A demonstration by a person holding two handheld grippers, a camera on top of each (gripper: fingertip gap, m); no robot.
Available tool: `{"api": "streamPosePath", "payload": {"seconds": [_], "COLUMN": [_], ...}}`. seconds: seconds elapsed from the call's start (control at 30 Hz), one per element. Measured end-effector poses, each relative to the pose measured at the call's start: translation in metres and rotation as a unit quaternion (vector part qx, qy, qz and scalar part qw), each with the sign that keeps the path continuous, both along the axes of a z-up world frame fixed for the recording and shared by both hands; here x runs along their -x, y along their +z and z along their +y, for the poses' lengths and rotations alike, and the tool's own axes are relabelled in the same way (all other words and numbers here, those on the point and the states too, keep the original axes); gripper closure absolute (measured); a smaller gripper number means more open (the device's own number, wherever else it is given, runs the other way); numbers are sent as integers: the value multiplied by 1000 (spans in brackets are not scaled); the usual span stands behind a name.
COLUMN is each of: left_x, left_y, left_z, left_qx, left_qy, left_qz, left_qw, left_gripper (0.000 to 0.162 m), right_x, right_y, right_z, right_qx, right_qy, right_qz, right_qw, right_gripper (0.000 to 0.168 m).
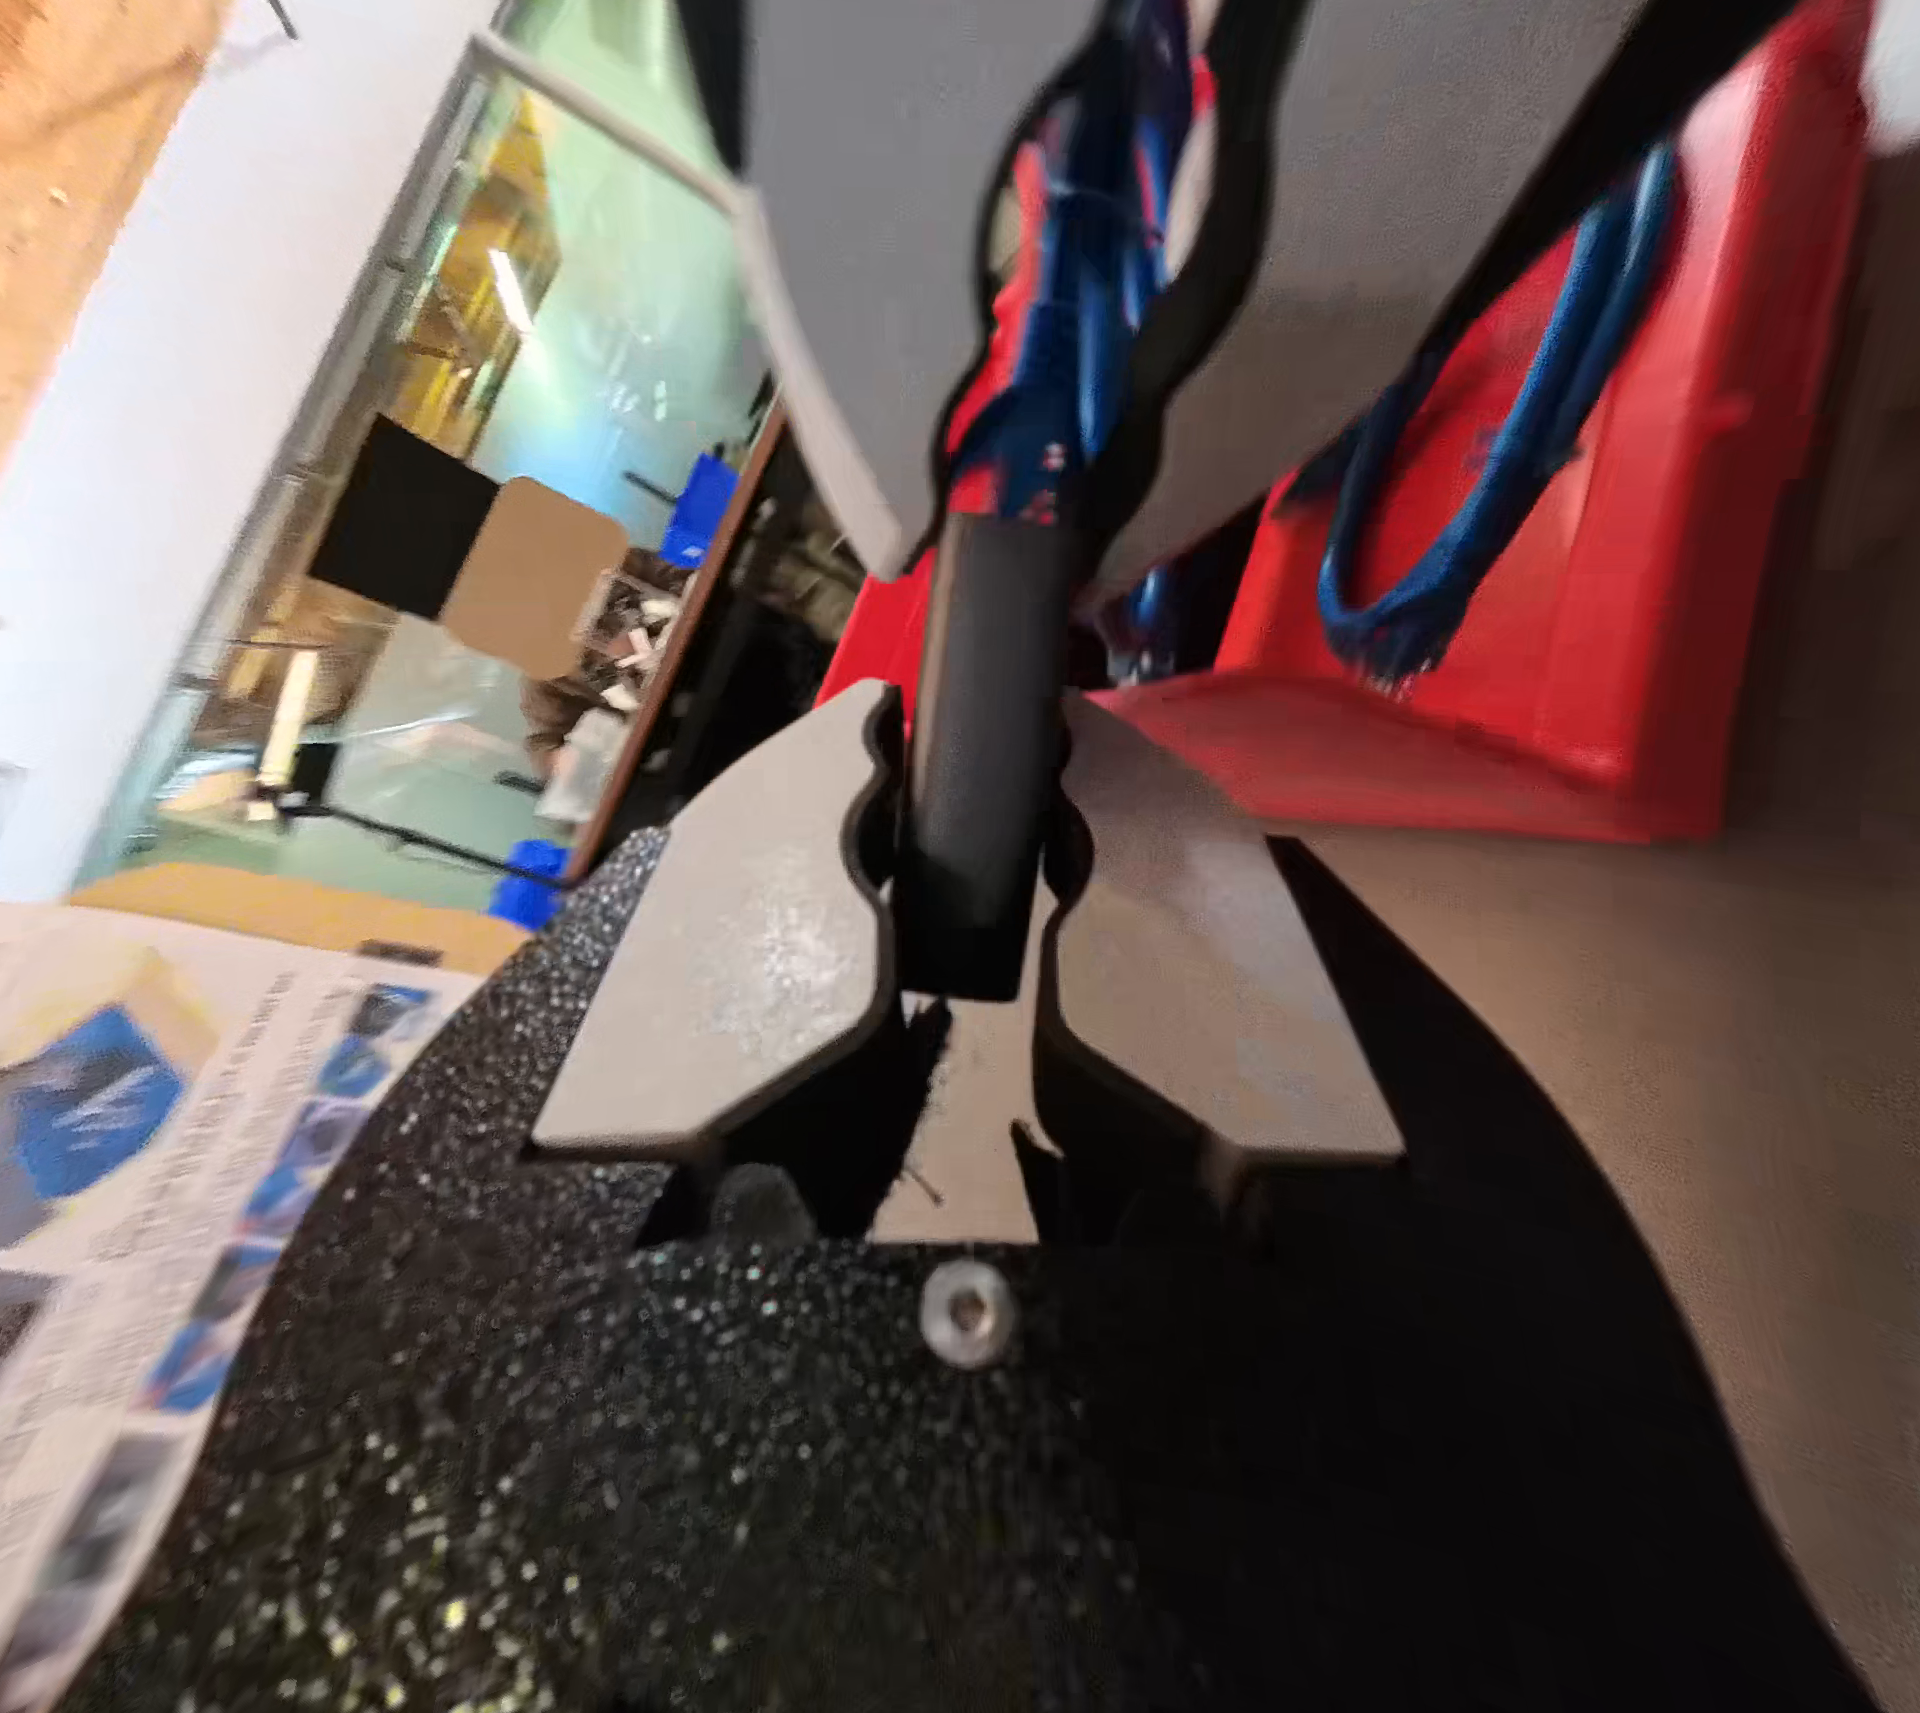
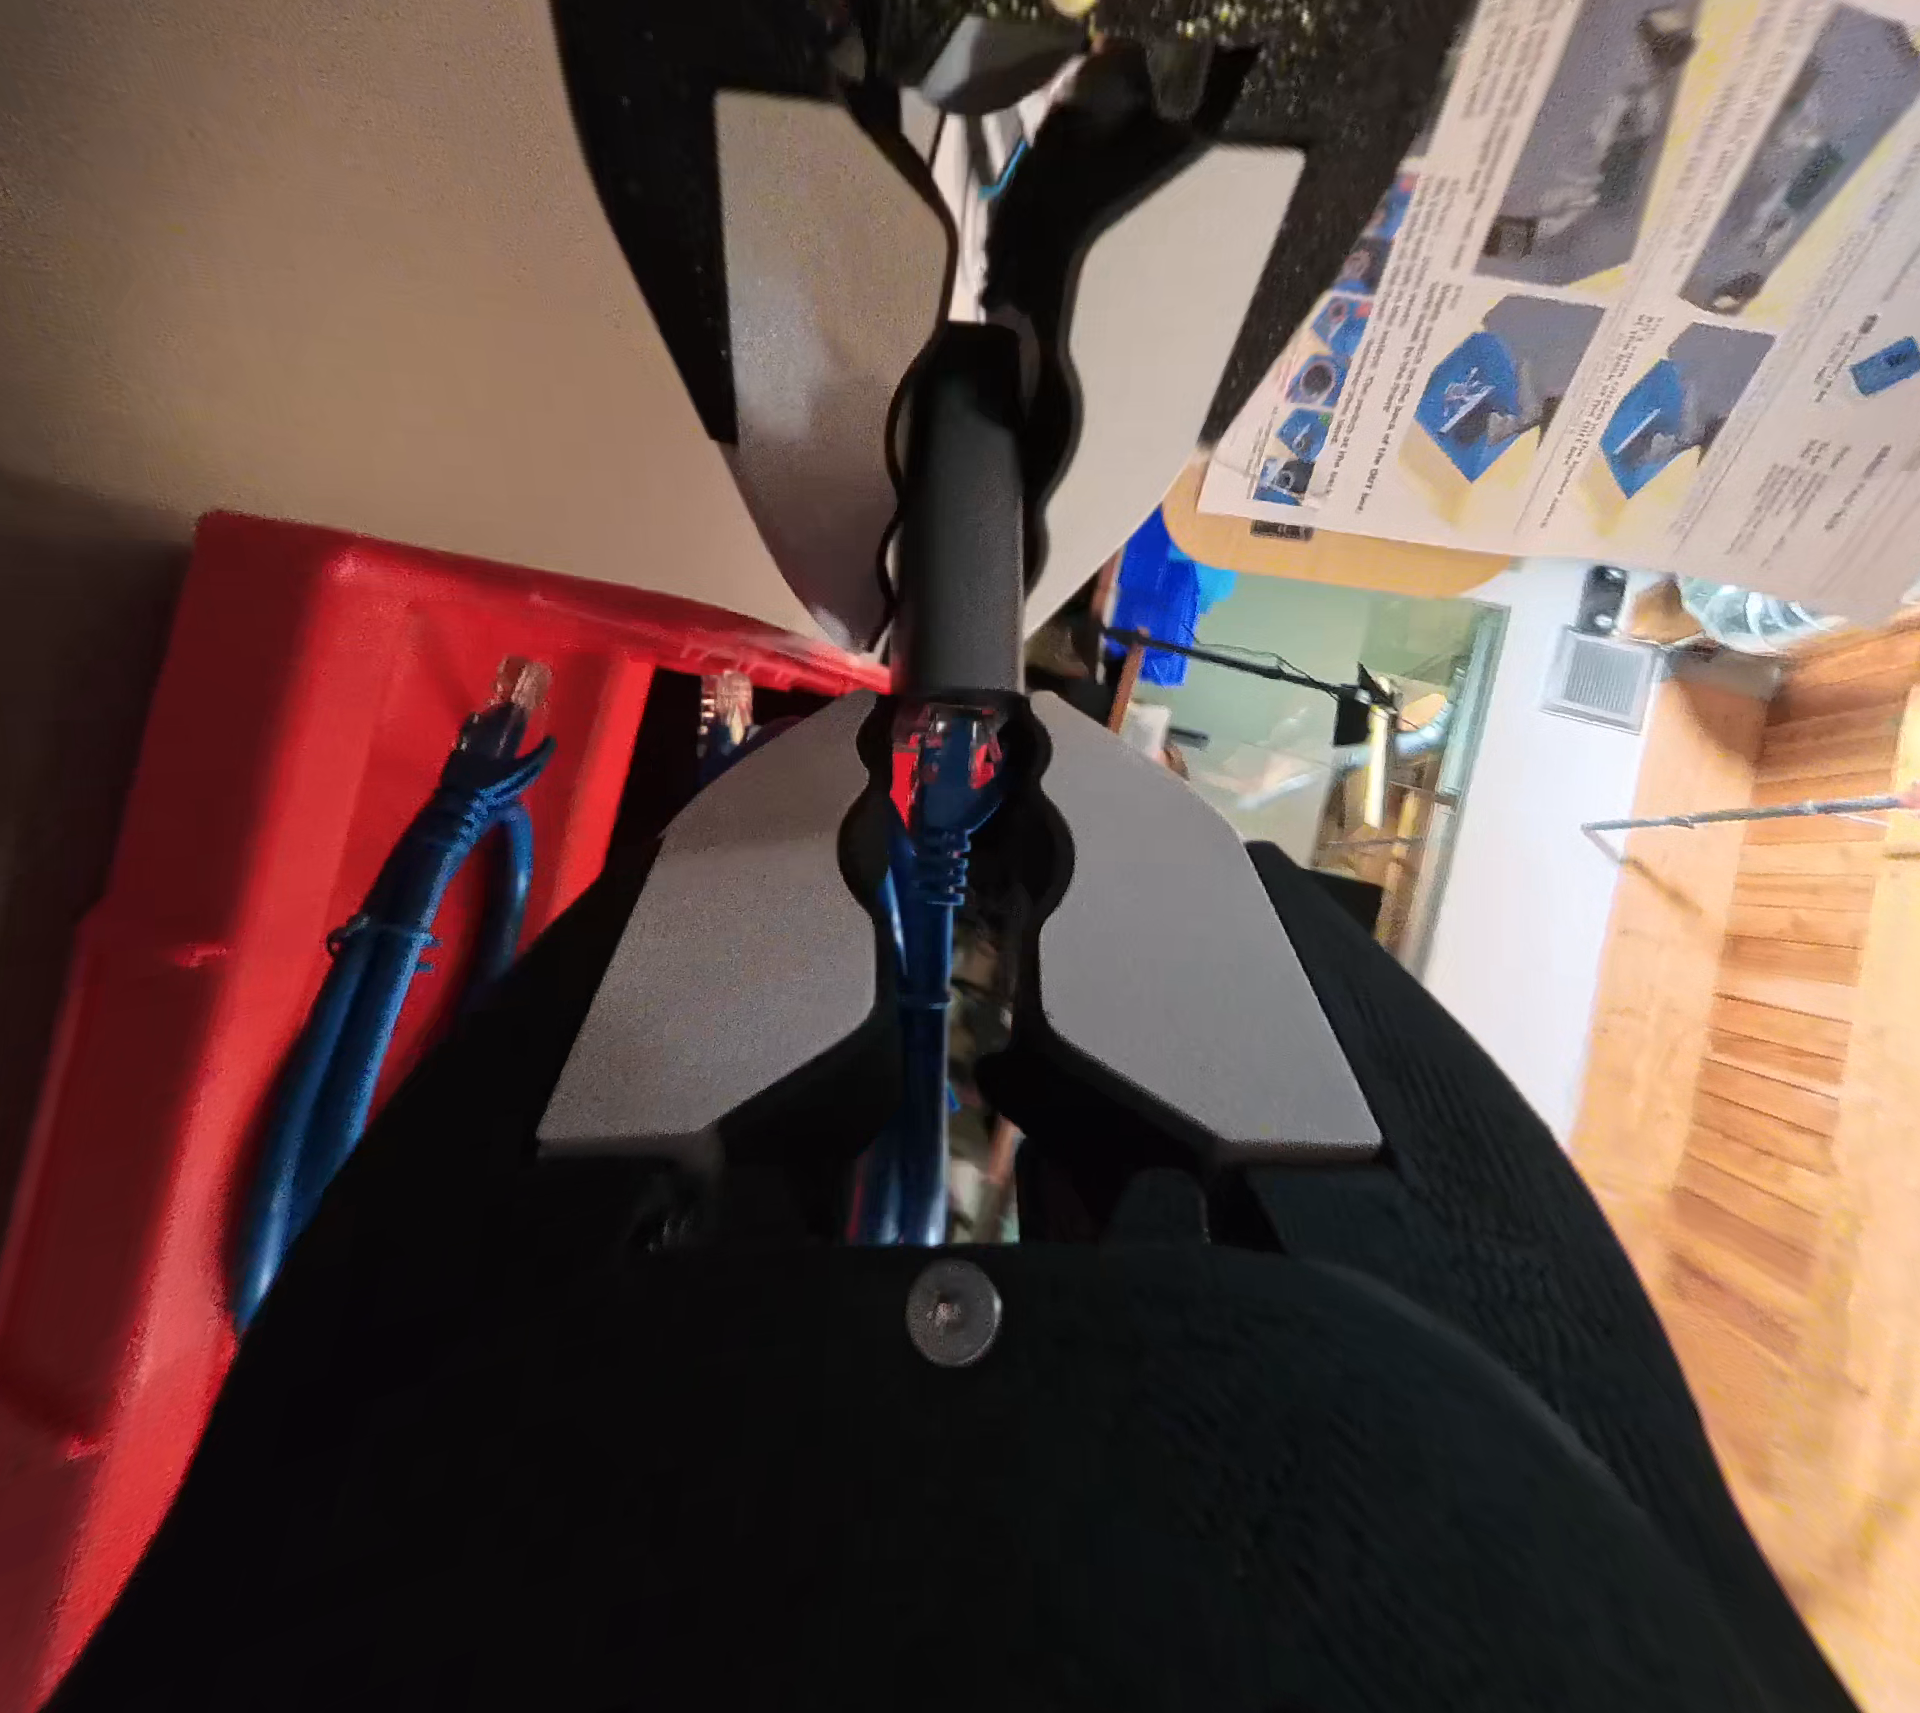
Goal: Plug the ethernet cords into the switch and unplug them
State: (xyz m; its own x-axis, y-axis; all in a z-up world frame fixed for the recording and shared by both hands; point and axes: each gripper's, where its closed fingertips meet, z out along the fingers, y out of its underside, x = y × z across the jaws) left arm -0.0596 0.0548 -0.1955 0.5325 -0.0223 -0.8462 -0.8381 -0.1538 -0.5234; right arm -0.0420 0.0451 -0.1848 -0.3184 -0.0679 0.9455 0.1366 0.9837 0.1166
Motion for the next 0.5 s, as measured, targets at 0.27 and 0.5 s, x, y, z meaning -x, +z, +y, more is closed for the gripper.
{"api": "streamPosePath", "payload": {"seconds": [0.27, 0.5], "left_x": [-5, -20], "left_y": [62, 109], "left_z": [-22, -16], "left_qx": [-84, -131], "left_qy": [-120, -165], "left_qz": [-181, -214], "left_qw": [972, 954], "left_gripper": [95, 94], "right_x": [-19, -47], "right_y": [72, 182], "right_z": [24, 36], "right_qx": [184, 285], "right_qy": [28, 112], "right_qz": [113, 251], "right_qw": [976, 918], "right_gripper": [150, 151]}}
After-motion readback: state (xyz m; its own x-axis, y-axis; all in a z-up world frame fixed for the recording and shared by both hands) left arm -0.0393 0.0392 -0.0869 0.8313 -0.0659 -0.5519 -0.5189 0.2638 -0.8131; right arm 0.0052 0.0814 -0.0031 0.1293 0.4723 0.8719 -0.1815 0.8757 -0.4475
